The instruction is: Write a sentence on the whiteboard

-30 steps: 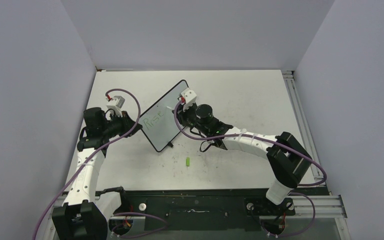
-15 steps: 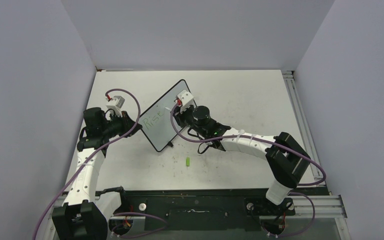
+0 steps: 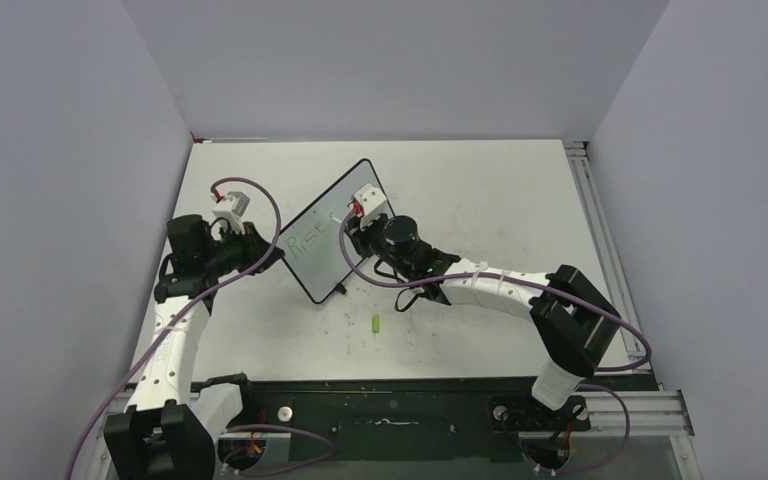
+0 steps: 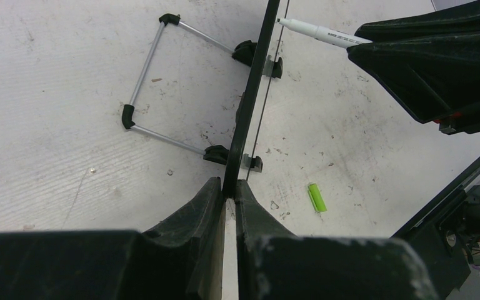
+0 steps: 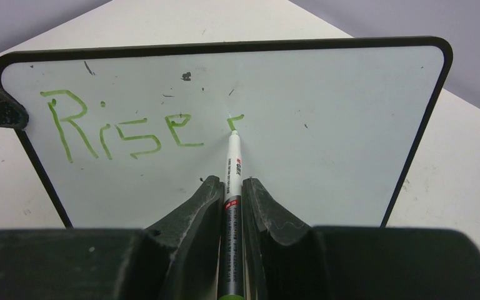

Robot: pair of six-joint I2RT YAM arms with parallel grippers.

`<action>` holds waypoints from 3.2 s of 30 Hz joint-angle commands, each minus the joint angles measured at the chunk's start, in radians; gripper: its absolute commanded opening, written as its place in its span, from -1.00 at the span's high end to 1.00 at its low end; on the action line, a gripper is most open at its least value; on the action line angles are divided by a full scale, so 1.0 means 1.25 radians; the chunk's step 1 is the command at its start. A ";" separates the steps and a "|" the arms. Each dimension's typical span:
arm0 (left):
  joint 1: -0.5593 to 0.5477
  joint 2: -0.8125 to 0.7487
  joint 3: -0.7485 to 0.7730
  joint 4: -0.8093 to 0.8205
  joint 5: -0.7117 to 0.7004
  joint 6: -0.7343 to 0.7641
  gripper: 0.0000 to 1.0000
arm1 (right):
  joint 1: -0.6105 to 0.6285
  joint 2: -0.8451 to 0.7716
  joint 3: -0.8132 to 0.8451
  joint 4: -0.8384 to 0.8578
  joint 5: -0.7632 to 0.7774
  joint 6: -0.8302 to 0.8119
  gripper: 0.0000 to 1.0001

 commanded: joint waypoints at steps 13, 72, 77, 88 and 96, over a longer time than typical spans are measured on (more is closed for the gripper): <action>0.003 -0.011 0.038 0.019 0.009 0.001 1.00 | 0.005 -0.015 0.001 0.033 0.040 -0.005 0.89; 0.003 -0.011 0.039 0.022 0.012 0.000 1.00 | 0.005 -0.018 -0.015 0.043 0.057 -0.008 0.89; 0.003 -0.012 0.038 0.021 0.013 0.000 1.00 | 0.005 -0.015 -0.019 0.046 0.077 -0.006 0.89; 0.003 -0.012 0.038 0.021 0.013 0.000 1.00 | 0.006 -0.058 -0.020 0.054 0.097 -0.014 0.89; 0.003 -0.013 0.038 0.021 0.012 0.000 1.00 | 0.008 -0.075 -0.001 0.071 0.083 -0.022 0.89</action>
